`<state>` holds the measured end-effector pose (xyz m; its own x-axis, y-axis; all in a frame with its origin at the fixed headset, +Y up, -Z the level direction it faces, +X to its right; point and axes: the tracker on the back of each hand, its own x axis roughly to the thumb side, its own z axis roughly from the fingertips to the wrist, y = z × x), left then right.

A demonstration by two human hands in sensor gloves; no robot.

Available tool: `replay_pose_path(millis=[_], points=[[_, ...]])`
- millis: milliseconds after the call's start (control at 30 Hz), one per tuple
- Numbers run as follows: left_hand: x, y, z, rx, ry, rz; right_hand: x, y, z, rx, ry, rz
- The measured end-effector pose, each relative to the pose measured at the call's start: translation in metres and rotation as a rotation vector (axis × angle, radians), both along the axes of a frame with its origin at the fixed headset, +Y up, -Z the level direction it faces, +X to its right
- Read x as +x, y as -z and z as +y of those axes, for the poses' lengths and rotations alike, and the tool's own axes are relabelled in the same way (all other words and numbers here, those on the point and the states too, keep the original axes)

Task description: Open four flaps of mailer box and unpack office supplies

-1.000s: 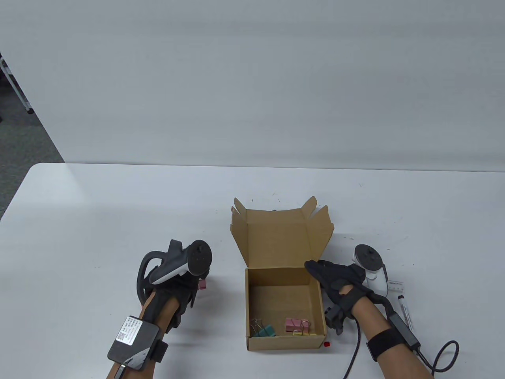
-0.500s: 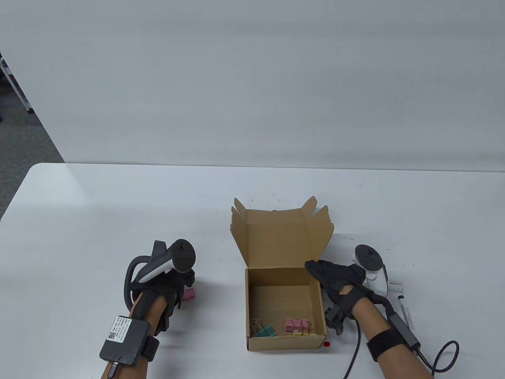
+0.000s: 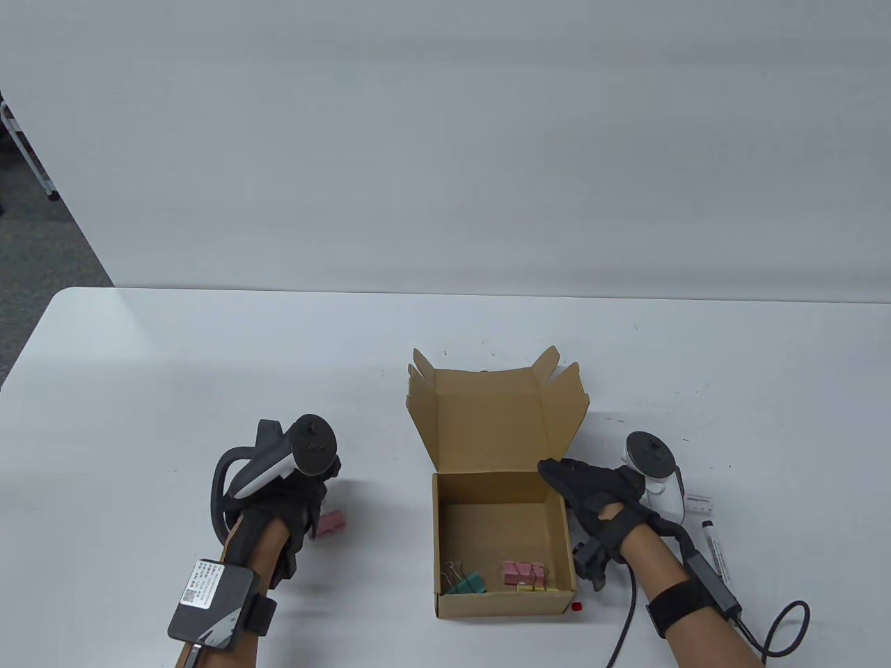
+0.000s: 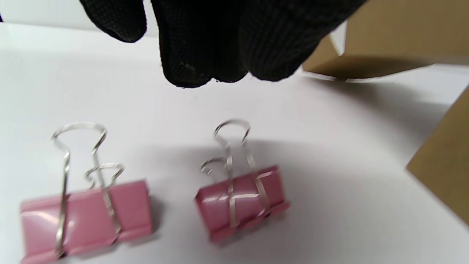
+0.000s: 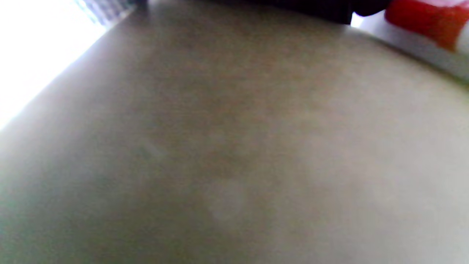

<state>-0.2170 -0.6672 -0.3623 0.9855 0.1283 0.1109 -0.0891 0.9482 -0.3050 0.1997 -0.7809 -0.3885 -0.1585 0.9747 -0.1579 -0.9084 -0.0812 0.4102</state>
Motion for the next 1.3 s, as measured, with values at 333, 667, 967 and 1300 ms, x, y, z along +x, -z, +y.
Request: replay_pose_path(millis=[333, 667, 967, 1300], points=[[0.147, -0.049, 0.057, 0.056, -0.097, -0.449, 0.000, 0.000, 0.000, 0.000, -0.004, 0.003], [0.230, -0.040, -0.002, -0.293, 0.322, -0.530, 0.000, 0.000, 0.000, 0.000, -0.007, 0.005], [0.241, -0.039, -0.027, -0.356, 0.490, -0.545, 0.000, 0.001, 0.000, 0.001, -0.014, 0.010], [0.245, -0.041, -0.043, -0.357, 0.561, -0.587, 0.000, 0.001, 0.000, 0.002, -0.014, 0.009]])
